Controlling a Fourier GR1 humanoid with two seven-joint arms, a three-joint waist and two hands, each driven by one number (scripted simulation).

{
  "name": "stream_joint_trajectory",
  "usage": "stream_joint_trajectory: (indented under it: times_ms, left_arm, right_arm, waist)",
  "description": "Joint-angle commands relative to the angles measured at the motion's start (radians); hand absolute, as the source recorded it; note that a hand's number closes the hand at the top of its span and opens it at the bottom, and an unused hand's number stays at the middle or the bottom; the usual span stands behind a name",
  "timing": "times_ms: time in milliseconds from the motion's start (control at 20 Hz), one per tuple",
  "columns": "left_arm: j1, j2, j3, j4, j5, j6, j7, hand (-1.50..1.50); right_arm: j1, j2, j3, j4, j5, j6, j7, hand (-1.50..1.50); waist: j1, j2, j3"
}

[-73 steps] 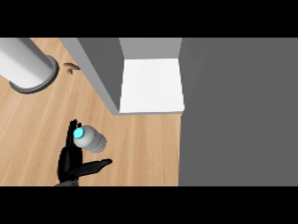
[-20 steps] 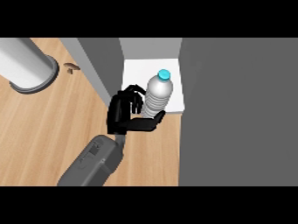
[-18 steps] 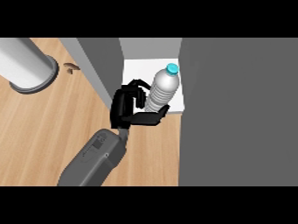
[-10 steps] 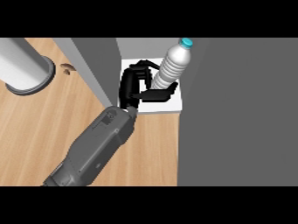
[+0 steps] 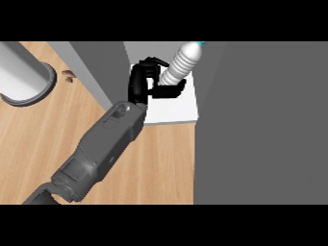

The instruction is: Pick up the bottled water, place it into the cabinet and close the cabinet

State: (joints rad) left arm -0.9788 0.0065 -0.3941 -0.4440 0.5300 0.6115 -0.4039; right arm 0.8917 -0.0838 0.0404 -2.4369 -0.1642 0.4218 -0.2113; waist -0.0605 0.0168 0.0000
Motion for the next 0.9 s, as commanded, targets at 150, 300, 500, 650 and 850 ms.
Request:
stream_joint_trajectory:
  times_ms: [150, 300, 500, 650, 850]
  left_arm:
    - [-0.096, 0.007, 0.092, 0.188, 0.017, 0.056, -0.014, 1.50]
    - [-0.091, 0.030, 0.140, 0.210, 0.042, 0.018, -0.082, 1.50]
    - [-0.148, 0.028, 0.120, 0.291, 0.002, 0.077, -0.066, 1.50]
    - [-0.154, 0.054, 0.102, 0.321, -0.028, 0.075, -0.113, -1.50]
    - [-0.169, 0.063, 0.096, 0.359, -0.047, 0.094, -0.126, -1.50]
  right_arm:
    - [0.013, -0.013, -0.036, -0.040, -0.126, 0.024, 0.022, -1.50]
    - [-0.004, -0.013, -0.040, -0.054, -0.116, 0.021, 0.028, -1.50]
    - [0.001, -0.001, -0.032, -0.026, -0.107, 0.035, 0.004, -1.50]
    - [-0.021, -0.002, -0.014, -0.023, -0.088, 0.032, 0.021, -1.50]
    - [0.002, -0.011, -0.040, -0.004, -0.114, 0.066, -0.031, -1.50]
  waist:
    - [-0.011, 0.006, -0.001]
    - [-0.019, 0.012, -0.002]
    - [-0.028, 0.010, -0.001]
    - [-0.033, 0.022, -0.002]
    - [-0.044, 0.018, -0.001]
